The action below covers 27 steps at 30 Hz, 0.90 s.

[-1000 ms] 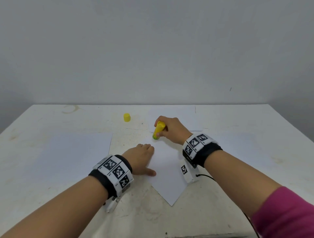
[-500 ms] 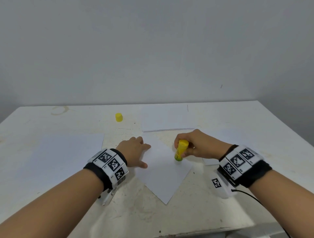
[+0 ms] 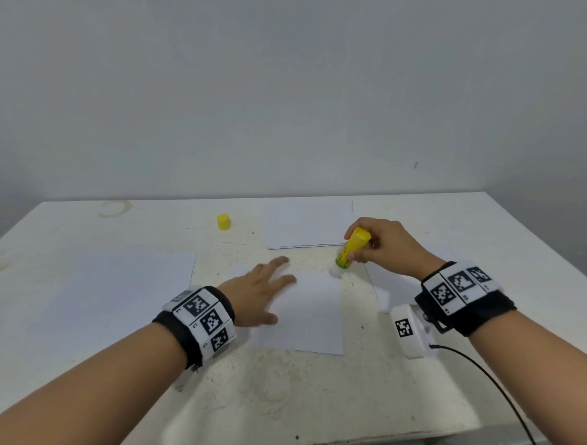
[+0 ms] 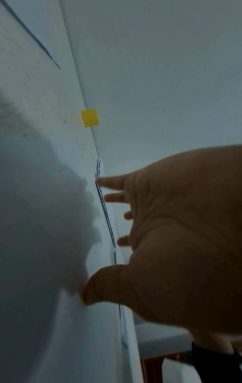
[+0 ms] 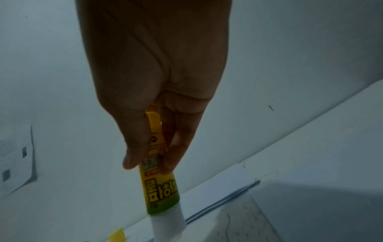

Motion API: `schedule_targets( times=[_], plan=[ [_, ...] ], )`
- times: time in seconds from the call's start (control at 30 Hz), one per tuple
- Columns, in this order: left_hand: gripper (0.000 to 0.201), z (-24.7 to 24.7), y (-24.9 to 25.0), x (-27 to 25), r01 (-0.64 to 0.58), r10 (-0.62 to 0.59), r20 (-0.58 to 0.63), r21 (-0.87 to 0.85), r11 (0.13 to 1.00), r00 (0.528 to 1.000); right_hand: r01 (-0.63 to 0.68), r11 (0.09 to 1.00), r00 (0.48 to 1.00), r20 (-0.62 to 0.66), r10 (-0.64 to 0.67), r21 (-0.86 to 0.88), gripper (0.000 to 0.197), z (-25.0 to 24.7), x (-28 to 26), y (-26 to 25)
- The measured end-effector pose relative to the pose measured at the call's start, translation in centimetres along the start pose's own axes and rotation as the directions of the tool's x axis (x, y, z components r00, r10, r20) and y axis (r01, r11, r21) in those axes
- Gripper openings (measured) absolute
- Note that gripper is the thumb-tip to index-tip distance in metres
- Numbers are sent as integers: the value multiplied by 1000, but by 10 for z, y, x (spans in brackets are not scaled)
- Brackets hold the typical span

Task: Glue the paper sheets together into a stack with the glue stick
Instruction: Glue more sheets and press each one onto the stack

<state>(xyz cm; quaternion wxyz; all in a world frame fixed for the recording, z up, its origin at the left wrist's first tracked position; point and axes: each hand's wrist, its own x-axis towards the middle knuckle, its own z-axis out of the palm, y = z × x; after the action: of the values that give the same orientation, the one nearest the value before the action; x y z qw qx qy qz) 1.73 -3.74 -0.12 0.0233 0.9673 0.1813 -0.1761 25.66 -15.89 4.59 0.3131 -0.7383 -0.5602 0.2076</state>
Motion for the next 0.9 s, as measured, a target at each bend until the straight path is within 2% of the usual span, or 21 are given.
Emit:
schedule_targets(
  times=[0.1, 0.2, 0.3, 0.4, 0.47, 0.63, 0.73, 0.83, 0.9],
  plan=[
    [64, 1, 6, 2, -27, 25, 53, 48, 998, 998, -23, 999, 1000, -22, 22, -37, 25, 15, 10, 3],
    [64, -2, 10, 3, 31, -32, 12, 88, 996, 999, -37, 999, 998, -45, 36, -28, 25, 29, 23, 2],
    [63, -5, 10, 5, 20, -15, -41, 111, 994, 999, -29, 999, 997, -69, 27, -31, 26, 39, 36, -4],
    [61, -3, 9, 6, -14, 14, -3, 45, 999, 1000, -12, 999, 998, -60, 10, -40, 27, 49, 47, -12],
    [63, -3, 8, 6, -10, 10, 34, -10, 1000, 999, -3, 999, 1000, -31, 2, -43, 27, 58, 52, -17],
    [60, -1, 5, 8, -4, 4, 60, -3, 1000, 998, 10, 992, 998, 70, -1, -126, 27, 61, 57, -25],
    [48, -1, 2, 10, -6, 8, 42, -28, 1000, 999, 43, 969, 985, 173, 0, -244, 28, 50, 51, -26],
    [49, -2, 0, 10, 7, -6, 15, -76, 997, 1000, 69, 947, 969, 248, 12, -314, 29, 39, 37, -24],
    [51, -3, 0, 10, 16, -16, -5, -46, 999, 1000, 74, 940, 963, 271, 19, -332, 29, 33, 26, -22]
  ],
)
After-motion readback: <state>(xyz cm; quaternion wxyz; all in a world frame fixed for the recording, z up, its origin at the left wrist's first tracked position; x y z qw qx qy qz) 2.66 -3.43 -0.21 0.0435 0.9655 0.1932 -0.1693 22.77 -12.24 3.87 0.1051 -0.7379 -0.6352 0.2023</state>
